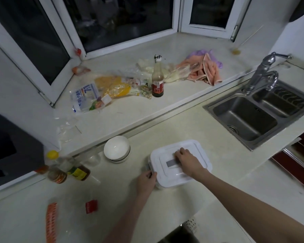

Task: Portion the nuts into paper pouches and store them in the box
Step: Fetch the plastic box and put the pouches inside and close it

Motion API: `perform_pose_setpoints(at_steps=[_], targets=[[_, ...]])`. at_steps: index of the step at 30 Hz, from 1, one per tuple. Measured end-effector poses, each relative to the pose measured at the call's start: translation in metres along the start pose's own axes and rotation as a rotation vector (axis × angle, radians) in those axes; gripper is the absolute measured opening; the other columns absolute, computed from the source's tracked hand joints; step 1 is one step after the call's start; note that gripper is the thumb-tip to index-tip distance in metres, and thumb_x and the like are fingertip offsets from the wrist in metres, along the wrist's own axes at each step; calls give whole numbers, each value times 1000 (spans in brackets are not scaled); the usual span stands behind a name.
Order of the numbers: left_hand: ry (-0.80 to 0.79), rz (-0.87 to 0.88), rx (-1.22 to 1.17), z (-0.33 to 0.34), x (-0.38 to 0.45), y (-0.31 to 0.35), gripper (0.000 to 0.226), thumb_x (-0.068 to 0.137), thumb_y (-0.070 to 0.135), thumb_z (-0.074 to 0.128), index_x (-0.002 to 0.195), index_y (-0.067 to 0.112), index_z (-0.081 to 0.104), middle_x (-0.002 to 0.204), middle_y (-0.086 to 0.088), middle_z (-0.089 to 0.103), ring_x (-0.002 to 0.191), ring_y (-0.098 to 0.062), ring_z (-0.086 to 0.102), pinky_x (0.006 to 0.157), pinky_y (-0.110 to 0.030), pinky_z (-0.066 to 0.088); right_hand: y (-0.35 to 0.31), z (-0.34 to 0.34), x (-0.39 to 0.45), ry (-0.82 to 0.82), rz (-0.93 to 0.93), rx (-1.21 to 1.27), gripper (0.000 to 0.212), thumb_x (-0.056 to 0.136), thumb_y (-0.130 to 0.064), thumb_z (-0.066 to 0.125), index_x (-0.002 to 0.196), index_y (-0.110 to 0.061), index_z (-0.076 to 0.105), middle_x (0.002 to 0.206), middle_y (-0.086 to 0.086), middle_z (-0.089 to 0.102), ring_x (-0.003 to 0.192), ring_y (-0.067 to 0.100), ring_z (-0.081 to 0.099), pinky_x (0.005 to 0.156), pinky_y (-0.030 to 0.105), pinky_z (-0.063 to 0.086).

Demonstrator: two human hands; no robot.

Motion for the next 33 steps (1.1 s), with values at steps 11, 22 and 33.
perform_pose_setpoints(at_steps=[11, 22, 33], targets=[[63, 119, 117, -3, -7, 11, 33, 78, 25, 77, 108, 12, 73, 103, -12, 74, 94, -29, 68, 69, -25, 44, 19, 1, -34, -14, 88, 280, 58, 74, 0, 49, 130, -12, 49, 129, 10, 44, 117, 29, 42, 98, 36, 40], [79, -23, 20, -11, -8, -2, 18, 79, 26, 77, 93, 15, 72, 99, -8, 73, 77, -23, 61, 71, -26, 49, 82, 3, -64, -47, 412, 336, 40, 82, -1, 44, 121, -4, 43, 117, 23, 49, 109, 41, 49, 88, 39, 43], [129, -19, 87, -7, -10, 6, 38, 80, 10, 73, 115, 6, 56, 108, -13, 68, 99, -31, 64, 74, -25, 38, 98, 2, -51, -57, 372, 177, 62, 89, -3, 42, 146, -18, 24, 114, 16, 59, 112, 37, 47, 85, 39, 45]])
Point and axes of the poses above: each hand's wrist, its own x-axis towards the middle knuckle, its own z-axis out of the palm, y = z × x, the point moved 9 cm from there along x, towards the middle knuckle
